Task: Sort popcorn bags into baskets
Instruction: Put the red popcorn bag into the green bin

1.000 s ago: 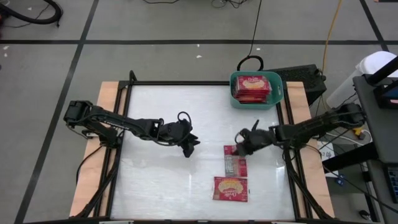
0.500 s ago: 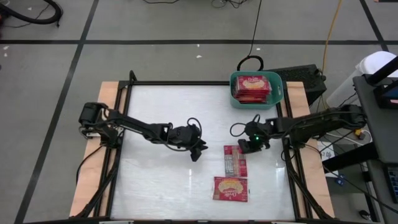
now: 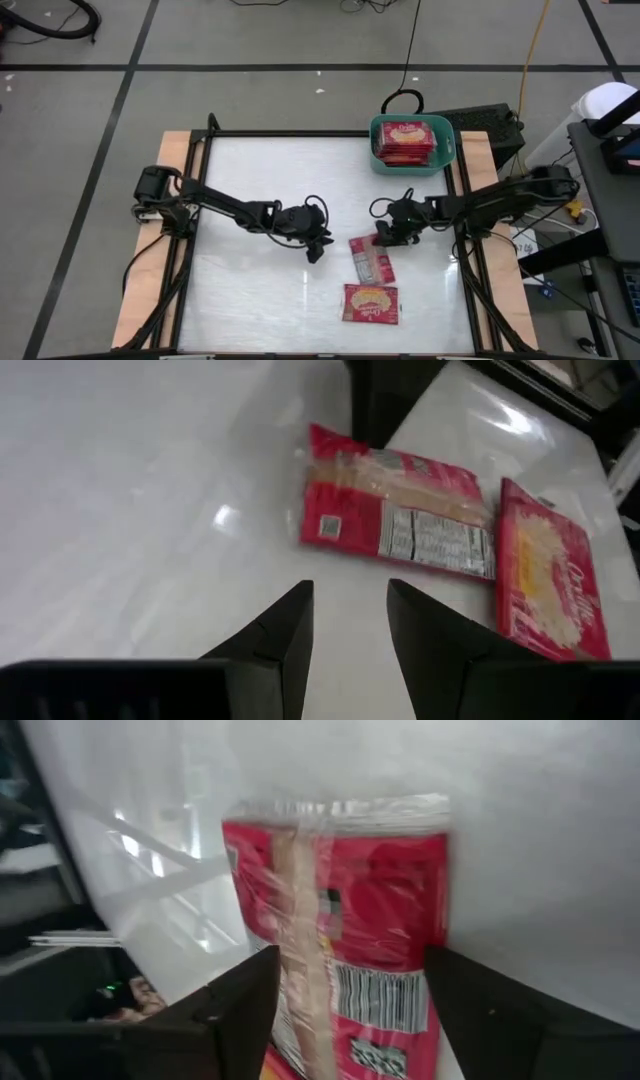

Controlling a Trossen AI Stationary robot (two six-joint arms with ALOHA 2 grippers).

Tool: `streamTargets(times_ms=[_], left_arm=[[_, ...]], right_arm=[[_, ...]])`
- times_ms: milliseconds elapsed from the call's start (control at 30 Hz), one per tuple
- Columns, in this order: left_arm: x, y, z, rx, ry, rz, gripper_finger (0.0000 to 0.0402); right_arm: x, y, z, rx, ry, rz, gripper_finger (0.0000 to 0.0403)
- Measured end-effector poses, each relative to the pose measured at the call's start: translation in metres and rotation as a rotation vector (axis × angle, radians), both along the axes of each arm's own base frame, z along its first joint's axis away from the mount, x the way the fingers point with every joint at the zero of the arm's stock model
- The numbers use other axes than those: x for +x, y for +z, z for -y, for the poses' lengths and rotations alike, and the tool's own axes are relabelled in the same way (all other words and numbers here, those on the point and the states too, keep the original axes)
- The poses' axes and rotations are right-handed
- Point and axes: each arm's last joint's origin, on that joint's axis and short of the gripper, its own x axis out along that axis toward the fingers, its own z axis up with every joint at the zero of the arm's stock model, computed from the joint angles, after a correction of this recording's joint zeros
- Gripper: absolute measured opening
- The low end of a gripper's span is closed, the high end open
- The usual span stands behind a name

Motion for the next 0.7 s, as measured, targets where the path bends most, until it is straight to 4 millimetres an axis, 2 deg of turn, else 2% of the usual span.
streamTargets(times_ms=[200, 400, 533, 700], left_arm=[[0.010, -0.023, 0.002, -0.035, -0.044, 0.002, 0.0131], [0.017, -0.037, 0.003, 0.048, -0.101, 0.040, 0.0137], [0.016, -0.039, 0.003, 0.164, -0.099, 0.026, 0.0169], [0.014, -0.041, 0.003, 0.299, -0.178, 0.002, 0.0232]], right_arm=[[0.017, 0.001, 0.002, -0.009, -0.105, 0.128, 0.0218], [0.026, 0.003, 0.003, 0.002, -0.114, 0.164, 0.0209], [0.028, 0.005, 0.002, 0.004, -0.111, 0.176, 0.0208], [0.029, 0.008, 0.002, 0.037, -0.106, 0.206, 0.0208]])
